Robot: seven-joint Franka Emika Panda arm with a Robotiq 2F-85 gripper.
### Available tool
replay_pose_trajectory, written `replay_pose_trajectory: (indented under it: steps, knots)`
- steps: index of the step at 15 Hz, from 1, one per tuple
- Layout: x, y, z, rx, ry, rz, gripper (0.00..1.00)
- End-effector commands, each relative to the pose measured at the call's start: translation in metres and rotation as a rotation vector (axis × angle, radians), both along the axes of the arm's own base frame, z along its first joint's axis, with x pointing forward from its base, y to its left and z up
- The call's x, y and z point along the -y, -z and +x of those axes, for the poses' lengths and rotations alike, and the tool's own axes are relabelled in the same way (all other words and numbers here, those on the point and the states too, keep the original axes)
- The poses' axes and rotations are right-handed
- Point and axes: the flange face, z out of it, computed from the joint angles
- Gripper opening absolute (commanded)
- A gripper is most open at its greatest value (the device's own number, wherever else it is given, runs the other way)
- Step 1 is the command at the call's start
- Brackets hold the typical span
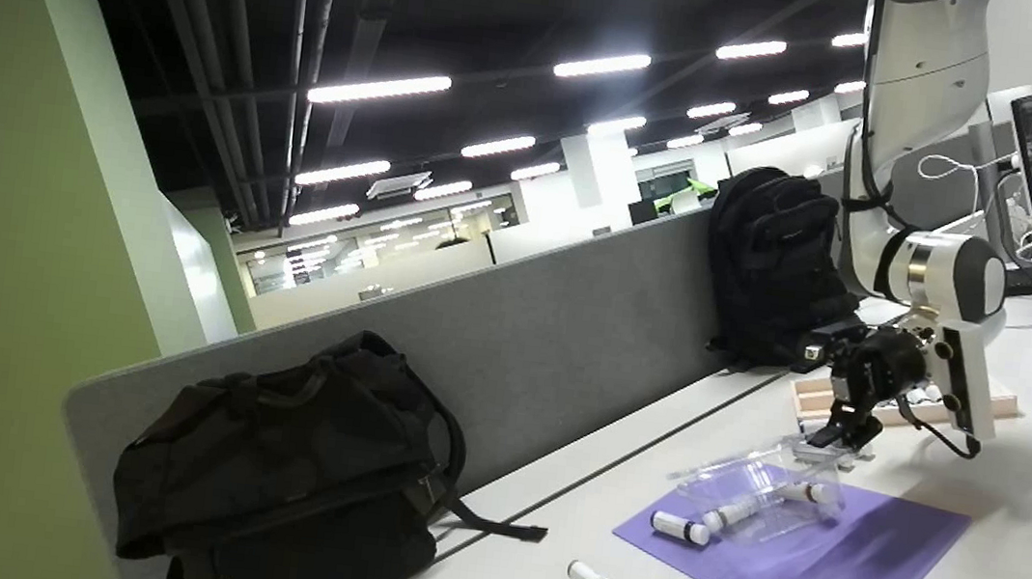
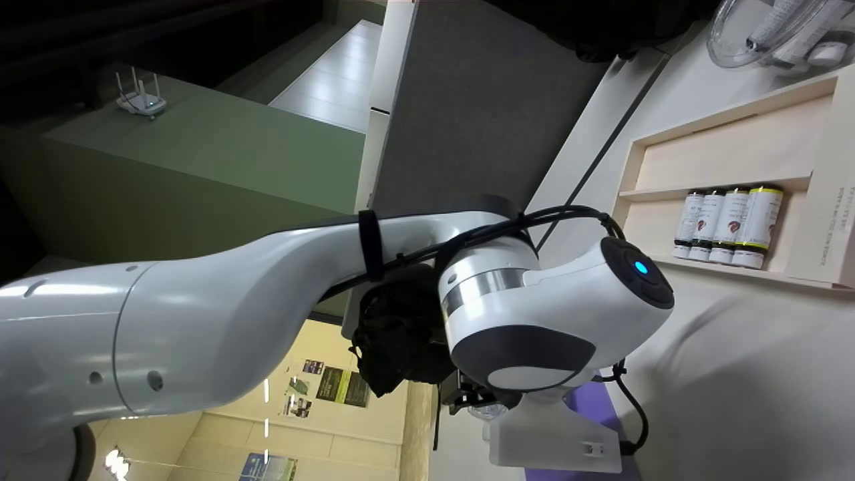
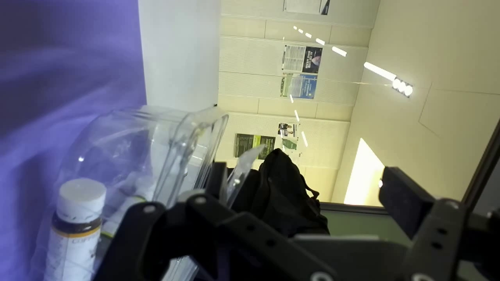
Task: Open the lid of the transparent bowl
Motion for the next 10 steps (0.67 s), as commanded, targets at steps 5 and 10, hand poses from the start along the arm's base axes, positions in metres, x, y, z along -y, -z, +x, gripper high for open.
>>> replay_pose_trajectory:
  steps: [5,10]
  knots:
    - [0.001,-0.029,-0.009,0.014,0.012,-0.026,1.00]
    - [0.005,-0.042,-0.014,0.022,0.019,-0.032,1.00]
